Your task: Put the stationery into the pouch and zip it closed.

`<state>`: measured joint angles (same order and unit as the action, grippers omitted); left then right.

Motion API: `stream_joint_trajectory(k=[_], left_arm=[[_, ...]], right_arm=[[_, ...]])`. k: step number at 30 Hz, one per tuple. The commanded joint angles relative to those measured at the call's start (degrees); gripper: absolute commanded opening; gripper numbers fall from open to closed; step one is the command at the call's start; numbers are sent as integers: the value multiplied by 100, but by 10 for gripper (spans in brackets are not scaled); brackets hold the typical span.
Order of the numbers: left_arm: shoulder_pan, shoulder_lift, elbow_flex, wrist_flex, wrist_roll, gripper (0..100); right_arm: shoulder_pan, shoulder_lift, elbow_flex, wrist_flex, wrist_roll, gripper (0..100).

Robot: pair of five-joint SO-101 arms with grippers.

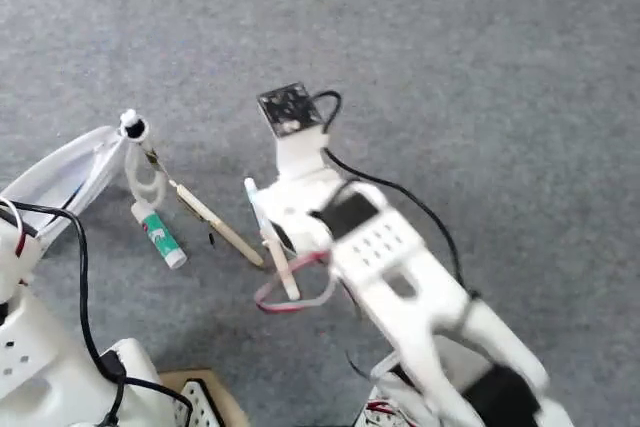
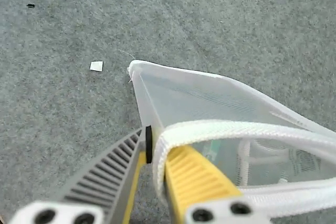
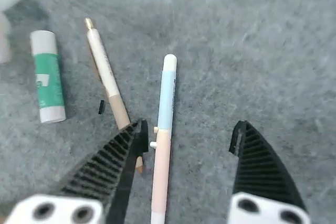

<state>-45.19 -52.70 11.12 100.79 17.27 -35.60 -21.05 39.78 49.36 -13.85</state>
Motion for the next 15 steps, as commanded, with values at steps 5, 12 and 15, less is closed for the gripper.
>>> stream_joint_trajectory(k=[5, 12, 15], left_arm=[[-48, -62, -48, 0, 53, 28], [-40, -35, -40, 0, 53, 28], [-40, -35, -22, 0, 53, 28]], right_arm=[[-220, 2105, -1596, -114, -475, 266], [-615, 3196, -2325, -105, -703, 266], [-545, 3424, -2466, -18, -703, 266]])
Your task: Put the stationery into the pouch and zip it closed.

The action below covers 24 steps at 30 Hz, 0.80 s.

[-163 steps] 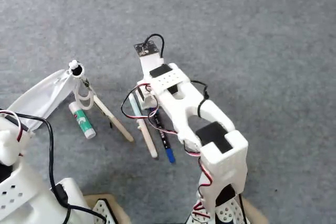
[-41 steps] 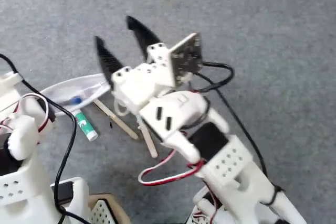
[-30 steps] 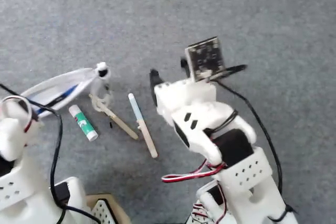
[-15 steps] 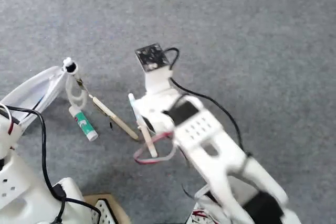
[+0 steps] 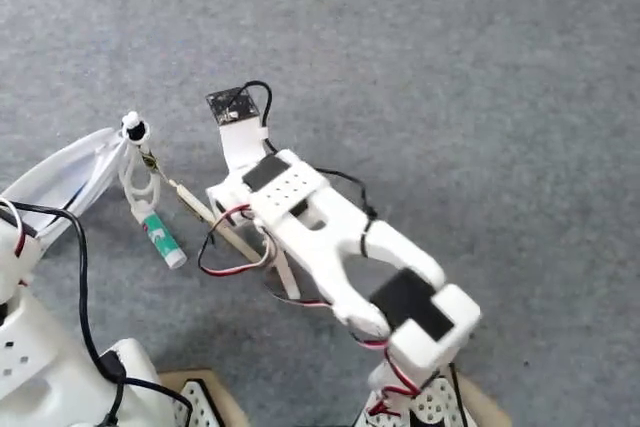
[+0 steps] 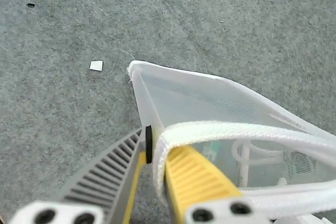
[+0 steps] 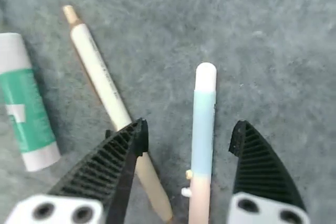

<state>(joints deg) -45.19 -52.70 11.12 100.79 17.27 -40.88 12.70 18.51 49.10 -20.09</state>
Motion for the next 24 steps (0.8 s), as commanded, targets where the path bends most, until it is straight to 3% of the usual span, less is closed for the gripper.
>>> stream_joint_trajectory(k=[1, 8, 15, 24], left_arm=[[-40, -35, -22, 0, 53, 28], [-40, -35, -40, 0, 53, 28], [-40, -35, -48, 0, 53, 28], [-40, -53, -31, 0, 53, 28]], right_arm=[[18, 101, -391, 114, -79, 266], [299, 505, -796, 360, -79, 260], [378, 1244, -1402, 360, -35, 54], [475, 1815, -1771, 378, -44, 42]])
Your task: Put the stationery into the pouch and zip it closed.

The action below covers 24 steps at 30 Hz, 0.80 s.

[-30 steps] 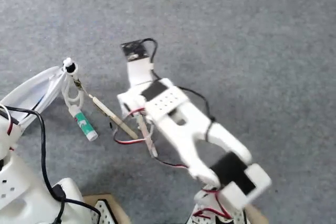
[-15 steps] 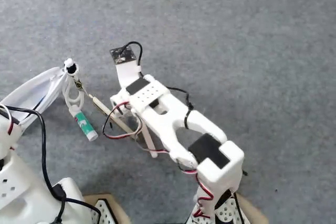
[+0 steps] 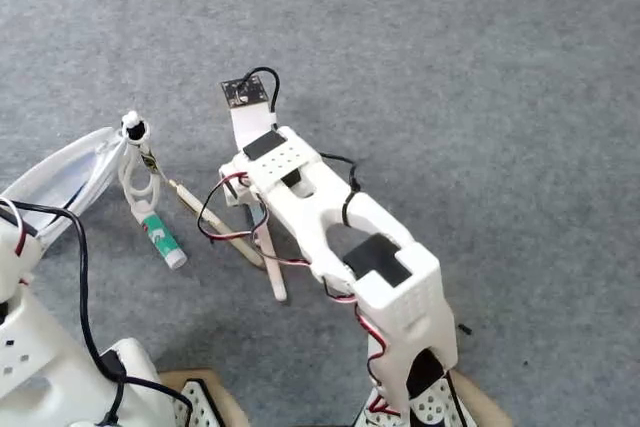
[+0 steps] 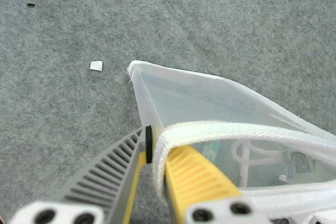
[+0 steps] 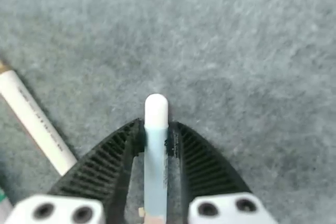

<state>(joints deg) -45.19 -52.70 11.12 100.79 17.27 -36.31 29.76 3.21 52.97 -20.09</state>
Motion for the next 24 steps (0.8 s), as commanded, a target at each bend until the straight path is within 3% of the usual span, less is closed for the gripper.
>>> stream_joint_trajectory(k=[1, 10, 19, 24], left_arm=[[-40, -53, -31, 0, 53, 28], [-4, -35, -22, 0, 53, 28], [22, -35, -22, 0, 53, 28], [1077, -70, -110, 9, 53, 27]], right_arm=[[18, 110, -242, -9, -35, 41], [176, -629, -242, 70, -35, 11], [211, -4075, -215, 70, -26, 11], [-246, -5921, -233, 18, 220, 11]])
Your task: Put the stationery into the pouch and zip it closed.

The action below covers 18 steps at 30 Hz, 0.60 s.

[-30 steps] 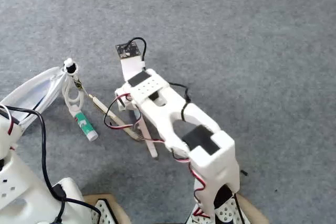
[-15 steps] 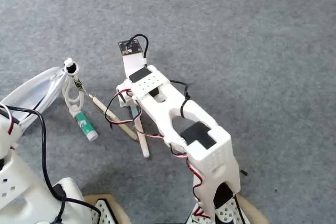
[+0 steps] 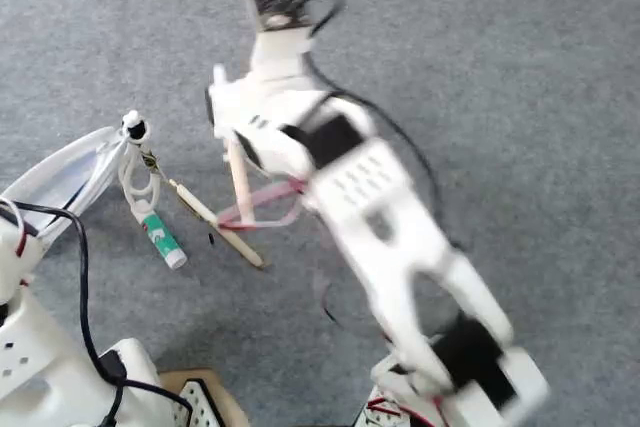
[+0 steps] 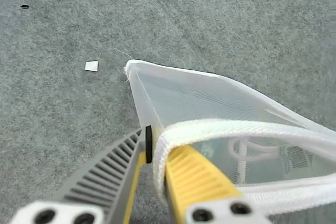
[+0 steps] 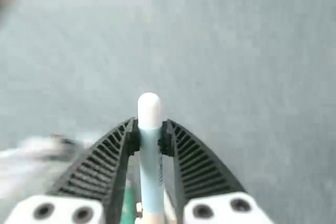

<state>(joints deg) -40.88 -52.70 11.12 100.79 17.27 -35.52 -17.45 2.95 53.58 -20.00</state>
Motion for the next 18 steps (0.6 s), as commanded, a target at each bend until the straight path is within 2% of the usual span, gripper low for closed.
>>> stream_joint_trajectory(k=[1, 9, 13, 18], left_arm=[[857, -79, -154, 9, 62, 27], [2475, -79, -840, 18, 88, 27], [2589, -26, -664, -26, 501, 28], [2589, -26, -391, -123, 563, 28]], right_arm=[[-431, -1490, -207, -44, 308, 11], [-563, -2712, -207, -536, 369, 11], [-598, -2826, -207, -527, 554, 11], [-659, -2809, -470, -941, 897, 11]])
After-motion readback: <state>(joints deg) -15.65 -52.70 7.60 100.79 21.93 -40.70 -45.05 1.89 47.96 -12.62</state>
